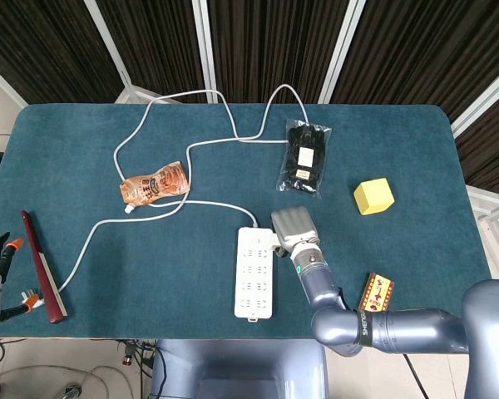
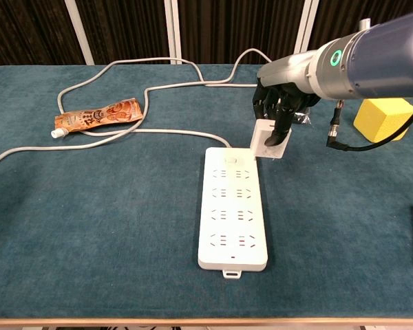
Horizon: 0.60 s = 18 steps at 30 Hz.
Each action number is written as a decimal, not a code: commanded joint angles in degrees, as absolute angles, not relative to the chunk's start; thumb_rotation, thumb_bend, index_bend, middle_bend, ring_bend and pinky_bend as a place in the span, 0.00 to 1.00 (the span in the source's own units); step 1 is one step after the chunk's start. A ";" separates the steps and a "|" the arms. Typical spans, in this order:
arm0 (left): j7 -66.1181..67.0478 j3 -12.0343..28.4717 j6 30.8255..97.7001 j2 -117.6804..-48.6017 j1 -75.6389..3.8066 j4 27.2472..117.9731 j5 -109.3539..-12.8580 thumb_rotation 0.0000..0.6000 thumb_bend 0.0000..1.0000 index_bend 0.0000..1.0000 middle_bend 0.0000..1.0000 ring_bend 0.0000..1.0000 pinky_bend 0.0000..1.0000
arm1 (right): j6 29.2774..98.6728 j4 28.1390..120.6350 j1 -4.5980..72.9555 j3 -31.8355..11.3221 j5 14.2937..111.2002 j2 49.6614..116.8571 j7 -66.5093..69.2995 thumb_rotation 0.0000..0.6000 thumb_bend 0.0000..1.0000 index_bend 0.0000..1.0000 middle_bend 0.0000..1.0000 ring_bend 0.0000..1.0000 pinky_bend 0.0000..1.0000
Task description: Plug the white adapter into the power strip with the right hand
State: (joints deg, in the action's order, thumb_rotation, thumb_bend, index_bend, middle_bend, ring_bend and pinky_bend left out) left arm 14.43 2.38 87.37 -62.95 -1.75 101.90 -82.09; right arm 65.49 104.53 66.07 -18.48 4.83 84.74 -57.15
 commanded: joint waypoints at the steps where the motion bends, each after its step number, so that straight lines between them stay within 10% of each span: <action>1: 14.47 2.52 87.45 -62.97 -1.70 101.92 -81.81 1.00 0.10 0.12 0.00 0.00 0.00 | 66.46 104.51 66.75 -18.37 4.29 85.59 -56.76 1.00 0.70 0.81 0.76 0.99 1.00; 18: 14.09 2.51 87.27 -62.83 -1.79 101.97 -81.80 1.00 0.10 0.12 0.00 0.00 0.00 | 71.30 102.11 69.53 -18.71 3.41 90.73 -56.34 1.00 0.70 0.81 0.76 0.99 1.00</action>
State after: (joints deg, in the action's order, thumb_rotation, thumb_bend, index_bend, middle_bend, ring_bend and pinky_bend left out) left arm 14.09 2.51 87.27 -62.84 -1.78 101.97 -81.80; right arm 71.20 102.21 69.49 -18.70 3.44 90.60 -56.42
